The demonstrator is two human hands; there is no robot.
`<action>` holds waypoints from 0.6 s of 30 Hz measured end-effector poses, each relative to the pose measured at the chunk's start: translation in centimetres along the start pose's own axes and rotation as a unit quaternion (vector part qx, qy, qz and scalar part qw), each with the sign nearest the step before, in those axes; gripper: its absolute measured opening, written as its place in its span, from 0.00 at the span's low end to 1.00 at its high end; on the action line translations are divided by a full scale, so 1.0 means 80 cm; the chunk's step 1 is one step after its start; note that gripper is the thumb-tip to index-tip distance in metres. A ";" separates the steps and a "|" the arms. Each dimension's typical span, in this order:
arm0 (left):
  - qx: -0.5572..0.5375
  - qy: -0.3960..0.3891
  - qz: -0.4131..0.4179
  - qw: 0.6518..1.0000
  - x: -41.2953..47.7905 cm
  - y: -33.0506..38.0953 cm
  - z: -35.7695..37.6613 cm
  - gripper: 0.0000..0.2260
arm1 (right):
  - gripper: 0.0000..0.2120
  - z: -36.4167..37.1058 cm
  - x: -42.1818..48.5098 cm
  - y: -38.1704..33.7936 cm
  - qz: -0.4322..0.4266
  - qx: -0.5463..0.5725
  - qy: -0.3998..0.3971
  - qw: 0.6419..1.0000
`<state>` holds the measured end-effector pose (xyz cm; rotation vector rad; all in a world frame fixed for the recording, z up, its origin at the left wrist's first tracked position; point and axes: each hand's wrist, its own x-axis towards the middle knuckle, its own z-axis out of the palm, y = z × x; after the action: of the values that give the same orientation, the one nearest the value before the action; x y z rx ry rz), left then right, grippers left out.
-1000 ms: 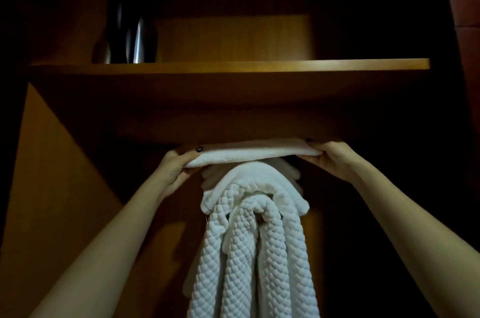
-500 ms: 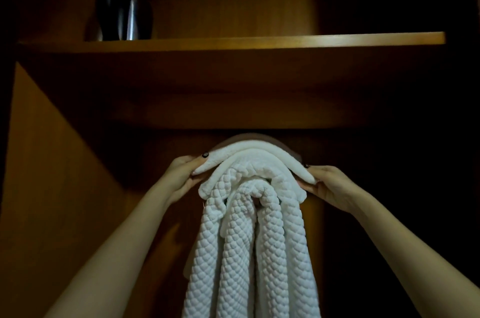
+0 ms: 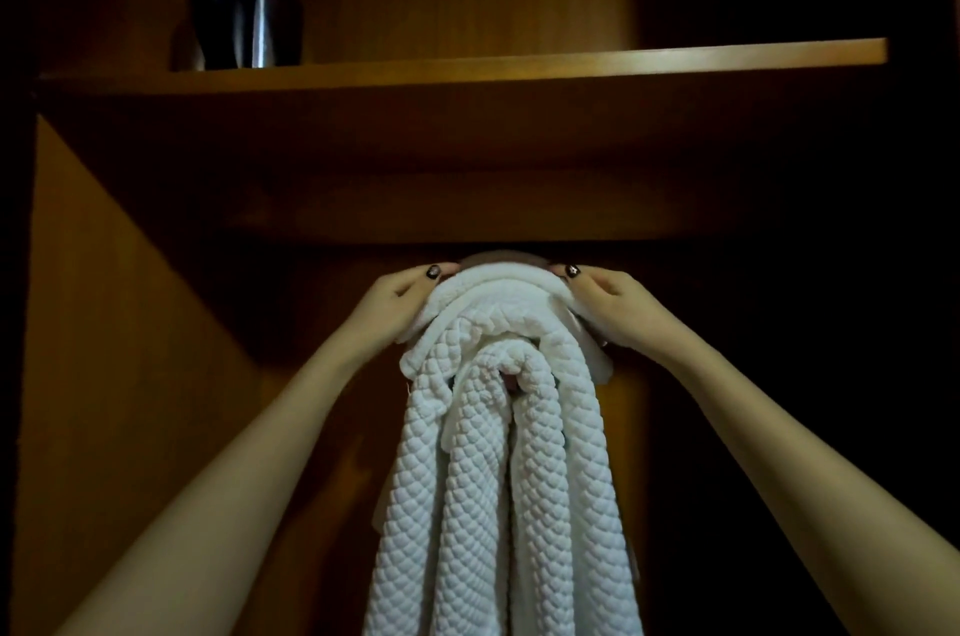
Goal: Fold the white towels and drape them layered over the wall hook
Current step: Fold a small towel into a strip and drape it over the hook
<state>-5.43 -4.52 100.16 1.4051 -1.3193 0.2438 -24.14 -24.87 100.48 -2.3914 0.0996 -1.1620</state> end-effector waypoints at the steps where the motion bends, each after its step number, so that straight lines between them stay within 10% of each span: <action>1: -0.011 -0.028 -0.007 1.000 0.001 0.003 0.006 0.11 | 0.25 0.003 0.004 -0.005 0.000 0.021 -0.030 0.999; 18: -0.079 -0.006 -0.037 0.996 -0.019 0.013 0.026 0.15 | 0.18 0.022 -0.032 -0.032 0.046 0.125 0.006 0.991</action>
<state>-7.87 -5.04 98.88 1.3198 -1.2655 0.0780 -24.79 -21.27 98.83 -2.1371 0.0643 -1.0789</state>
